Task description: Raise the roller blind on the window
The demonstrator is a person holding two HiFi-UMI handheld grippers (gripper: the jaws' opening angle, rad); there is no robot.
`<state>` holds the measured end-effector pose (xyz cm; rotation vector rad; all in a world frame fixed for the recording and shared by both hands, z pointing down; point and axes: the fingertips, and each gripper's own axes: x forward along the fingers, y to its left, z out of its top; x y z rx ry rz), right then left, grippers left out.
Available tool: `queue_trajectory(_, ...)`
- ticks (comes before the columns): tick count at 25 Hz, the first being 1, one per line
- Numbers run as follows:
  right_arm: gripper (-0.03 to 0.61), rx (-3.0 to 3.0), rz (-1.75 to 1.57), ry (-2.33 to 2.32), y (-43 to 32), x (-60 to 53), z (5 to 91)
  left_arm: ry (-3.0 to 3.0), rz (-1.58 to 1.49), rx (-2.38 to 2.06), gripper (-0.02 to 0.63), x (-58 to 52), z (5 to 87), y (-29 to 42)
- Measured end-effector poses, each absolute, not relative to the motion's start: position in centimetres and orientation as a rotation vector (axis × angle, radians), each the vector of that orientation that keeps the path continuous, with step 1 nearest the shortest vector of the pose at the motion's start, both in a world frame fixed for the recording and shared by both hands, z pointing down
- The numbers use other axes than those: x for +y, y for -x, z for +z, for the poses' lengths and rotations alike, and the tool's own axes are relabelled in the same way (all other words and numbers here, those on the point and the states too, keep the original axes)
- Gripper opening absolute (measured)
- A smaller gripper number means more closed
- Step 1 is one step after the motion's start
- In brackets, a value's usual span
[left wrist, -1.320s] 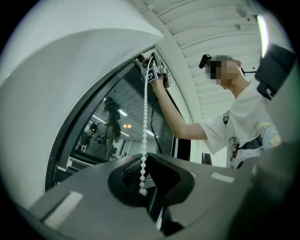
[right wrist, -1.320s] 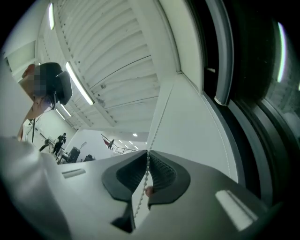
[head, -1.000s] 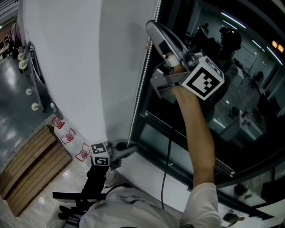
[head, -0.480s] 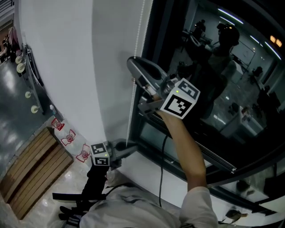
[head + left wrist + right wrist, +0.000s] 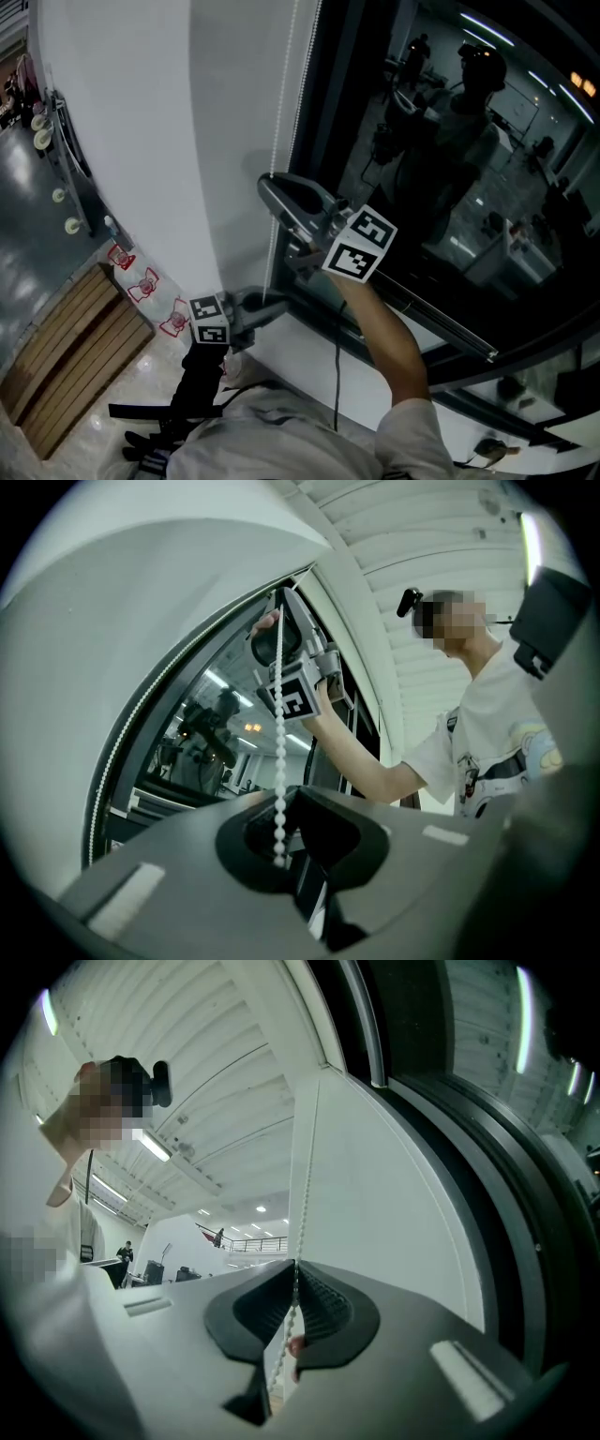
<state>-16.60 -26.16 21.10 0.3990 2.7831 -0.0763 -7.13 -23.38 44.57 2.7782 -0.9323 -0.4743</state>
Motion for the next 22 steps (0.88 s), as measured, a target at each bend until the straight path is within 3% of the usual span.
queue_trajectory(12, 0.012, 2.937, -0.240, -0.405, 16.8, -25.0, 32.1, -2.783, -0.449, -0.950, -0.002, -23.5, 44.3, 7.2)
queue_trajectory(19, 0.017, 2.937, -0.273, -0.422, 16.1, -25.1, 31.7, -2.785, -0.467, -0.955, -0.002, -23.5, 44.0, 7.3)
queue_trajectory(22, 0.074, 2.928, -0.263, -0.450, 16.1, -24.7, 30.9, -2.783, -0.467, -0.952, -0.002, -23.3, 44.0, 7.2)
